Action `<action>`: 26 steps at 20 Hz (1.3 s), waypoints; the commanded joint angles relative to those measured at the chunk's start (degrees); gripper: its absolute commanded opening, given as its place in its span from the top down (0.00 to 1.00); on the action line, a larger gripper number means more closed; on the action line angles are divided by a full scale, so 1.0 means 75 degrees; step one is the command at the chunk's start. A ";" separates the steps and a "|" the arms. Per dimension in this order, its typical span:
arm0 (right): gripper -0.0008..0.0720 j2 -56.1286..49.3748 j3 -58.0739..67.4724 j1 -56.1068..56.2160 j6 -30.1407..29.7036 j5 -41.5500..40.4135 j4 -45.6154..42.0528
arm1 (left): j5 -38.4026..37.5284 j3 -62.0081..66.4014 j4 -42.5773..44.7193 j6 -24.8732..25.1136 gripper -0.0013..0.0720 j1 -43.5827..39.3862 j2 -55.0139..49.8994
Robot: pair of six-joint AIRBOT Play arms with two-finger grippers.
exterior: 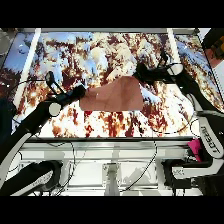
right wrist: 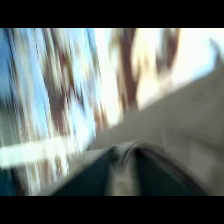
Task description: Fold the clothes and pants, and hang the long-sleeved shirts on hangers.
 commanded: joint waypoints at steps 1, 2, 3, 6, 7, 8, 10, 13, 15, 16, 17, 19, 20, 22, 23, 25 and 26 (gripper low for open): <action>0.43 -0.0574 0.0189 0.0271 0.0562 -0.3037 -0.0020 | 0.2786 -0.0003 -0.0262 -0.0460 0.11 0.0067 -0.0670; 0.43 -0.0565 0.0189 0.0157 0.0557 -0.2929 -0.0248 | 0.2754 -0.0006 -0.0239 -0.0452 0.11 0.0108 -0.0720; 0.43 -0.0562 0.0189 -0.0023 0.0557 -0.2570 -0.0376 | 0.2684 -0.0006 -0.0236 -0.0344 0.11 0.0143 -0.0705; 0.43 -0.0568 0.0230 -0.0933 0.0490 -0.0335 -0.0568 | 0.2570 -0.0006 0.0437 -0.0192 0.11 0.0393 -0.0481; 0.40 -0.0571 0.0233 -0.1341 -0.0055 0.0711 -0.0612 | 0.2442 -0.0003 0.0673 -0.0192 0.11 0.0498 -0.0294; 0.37 -0.0624 0.0254 -0.1749 -0.0723 0.1833 -0.0603 | 0.2157 -0.0003 0.1017 -0.0192 0.11 0.0597 -0.0012; 0.19 -0.0938 0.0329 -0.2535 -0.1288 0.4208 -0.0583 | 0.1268 -0.0003 0.1609 -0.0189 0.11 0.0685 0.0662; 0.07 -0.1743 0.0425 -0.3101 -0.2066 0.6417 0.0032 | -0.0175 -0.0003 0.2186 -0.0184 0.11 0.0627 0.1658; 0.05 -0.2226 0.0548 -0.3031 -0.2200 0.6755 -0.0023 | -0.0711 -0.0003 0.2226 -0.0047 0.11 0.0624 0.2206; 0.05 -0.2416 0.0624 -0.2958 -0.2203 0.6808 -0.0032 | -0.0778 -0.0003 0.2224 0.0090 0.11 0.0624 0.2398; 0.05 -0.2579 0.0699 -0.2865 -0.2203 0.6799 -0.0032 | -0.0787 -0.0003 0.2226 0.0160 0.11 0.0624 0.2547; 0.05 -0.2771 0.0828 -0.2637 -0.2200 0.6776 -0.0029 | -0.0790 -0.0003 0.2224 0.0157 0.11 0.0624 0.2716; 0.05 -0.2821 0.0889 -0.2498 -0.2203 0.6726 -0.0035 | -0.0799 -0.0003 0.2221 0.0157 0.11 0.0624 0.2739; 0.05 -0.2879 0.0997 -0.2218 -0.2197 0.6569 -0.0029 | -0.0799 -0.0006 0.2221 0.0154 0.11 0.0624 0.2725; 0.05 -0.2929 0.1070 -0.2072 -0.2186 0.6563 -0.0032 | -0.0801 -0.0006 0.2221 0.0154 0.11 0.0624 0.2725; 0.05 -0.2978 0.1137 -0.1778 -0.2142 0.6406 -0.0023 | -0.0801 -0.0006 0.2221 0.0157 0.11 0.0624 0.2725; 0.05 -0.2996 0.1139 -0.1632 -0.2095 0.6327 -0.0023 | -0.0801 -0.0006 0.2221 0.0154 0.11 0.0624 0.2725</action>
